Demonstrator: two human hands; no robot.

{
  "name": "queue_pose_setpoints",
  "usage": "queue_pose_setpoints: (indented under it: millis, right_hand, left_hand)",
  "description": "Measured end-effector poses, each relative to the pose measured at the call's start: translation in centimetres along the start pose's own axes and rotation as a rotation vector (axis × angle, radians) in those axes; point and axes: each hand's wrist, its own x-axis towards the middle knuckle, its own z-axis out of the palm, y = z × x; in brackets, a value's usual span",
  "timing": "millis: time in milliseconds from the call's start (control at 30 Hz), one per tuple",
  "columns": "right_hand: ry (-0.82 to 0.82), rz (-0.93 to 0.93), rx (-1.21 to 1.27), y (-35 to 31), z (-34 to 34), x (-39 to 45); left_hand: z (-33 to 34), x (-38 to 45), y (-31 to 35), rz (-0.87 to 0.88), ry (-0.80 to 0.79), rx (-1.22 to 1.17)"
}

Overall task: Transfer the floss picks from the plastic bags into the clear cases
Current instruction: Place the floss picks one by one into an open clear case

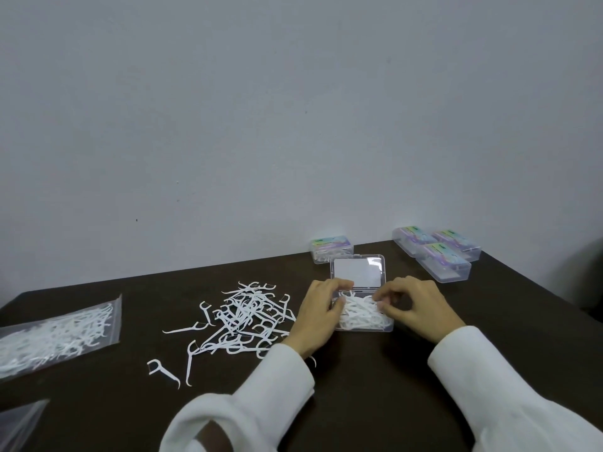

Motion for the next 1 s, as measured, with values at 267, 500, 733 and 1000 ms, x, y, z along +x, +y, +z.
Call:
queue_pose_setpoints:
  millis: [267,500,733,1000]
  right_hand:
    - [-0.004,-0.023,-0.065,-0.5,0.0,0.0]
    - [0.024,-0.045,-0.199,-0.6,-0.1,-0.2]
    - [0.063,-0.087,-0.127,-1.2,0.1,-0.2]
    - [0.013,-0.201,-0.093,-4.9,1.6,-0.4]
  left_hand:
    - [-0.1,0.1,-0.5,0.079,0.059,0.04]
    - [0.0,0.0,0.0,0.095,0.093,0.08]
    - [-0.9,-0.5,0.8,0.057,0.202,0.099]
    - [-4.9,-3.7,-0.8,0.054,0.194,0.067]
